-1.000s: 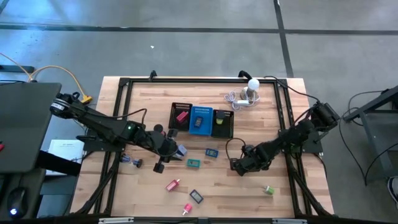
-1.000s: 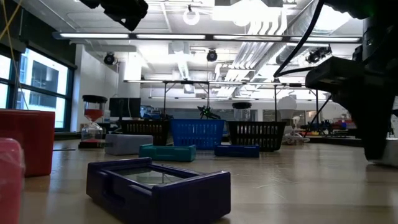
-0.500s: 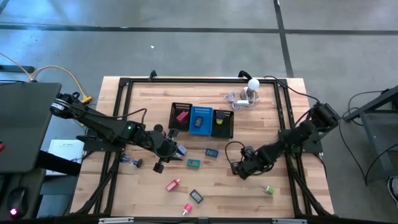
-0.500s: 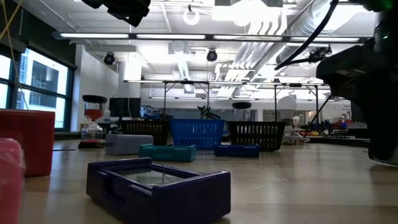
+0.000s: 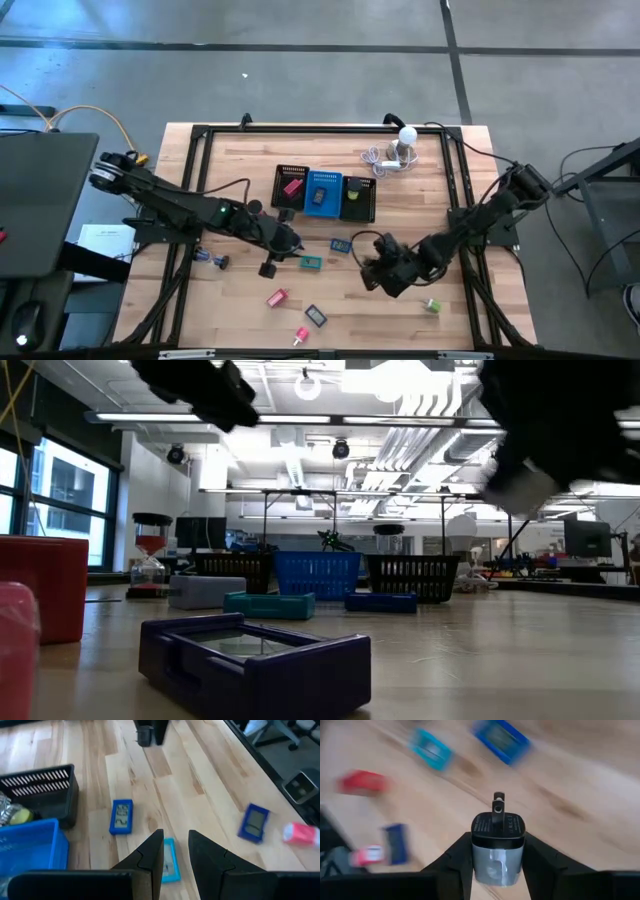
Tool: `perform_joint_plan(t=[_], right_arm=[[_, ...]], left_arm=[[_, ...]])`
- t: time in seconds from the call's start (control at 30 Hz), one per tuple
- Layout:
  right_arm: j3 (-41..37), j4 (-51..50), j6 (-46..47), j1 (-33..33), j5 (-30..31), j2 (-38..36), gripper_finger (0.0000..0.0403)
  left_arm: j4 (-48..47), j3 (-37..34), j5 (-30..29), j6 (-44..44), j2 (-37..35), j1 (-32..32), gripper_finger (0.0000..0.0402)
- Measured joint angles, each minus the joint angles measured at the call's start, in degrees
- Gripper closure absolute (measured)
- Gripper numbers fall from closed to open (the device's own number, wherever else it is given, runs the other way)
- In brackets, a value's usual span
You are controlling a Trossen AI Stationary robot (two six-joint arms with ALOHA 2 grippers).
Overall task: Pick & Place Office items
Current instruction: Put the white charger adapter into the left black bin
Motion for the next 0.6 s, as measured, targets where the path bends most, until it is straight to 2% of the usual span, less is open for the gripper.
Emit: perform_joint_plan(t=[0.13,0.23,0.47,0.6], right_arm=[[2.4,7.1,-17.2,-0.1,7.7,0.0,0.0283],[2.8,13.3,-29.2,0.0,10.8,0.0,0.0283],[2.8,20.3,-47.6,-1.7,12.4,0.0,0.0283],[2.8,22.6,-53.4,-2.9,11.0,0.0,0.0283]], left_arm=[[3.7,0.0,0.0,0.0,2.5,-0.1,0.0317],[6.6,-0.1,0.7,-2.1,3.5,-0.8,0.0317],[11.3,0.0,1.7,-9.0,3.2,-1.5,0.0317],[13.8,0.0,-0.3,-6.7,3.1,-1.7,0.0316]])
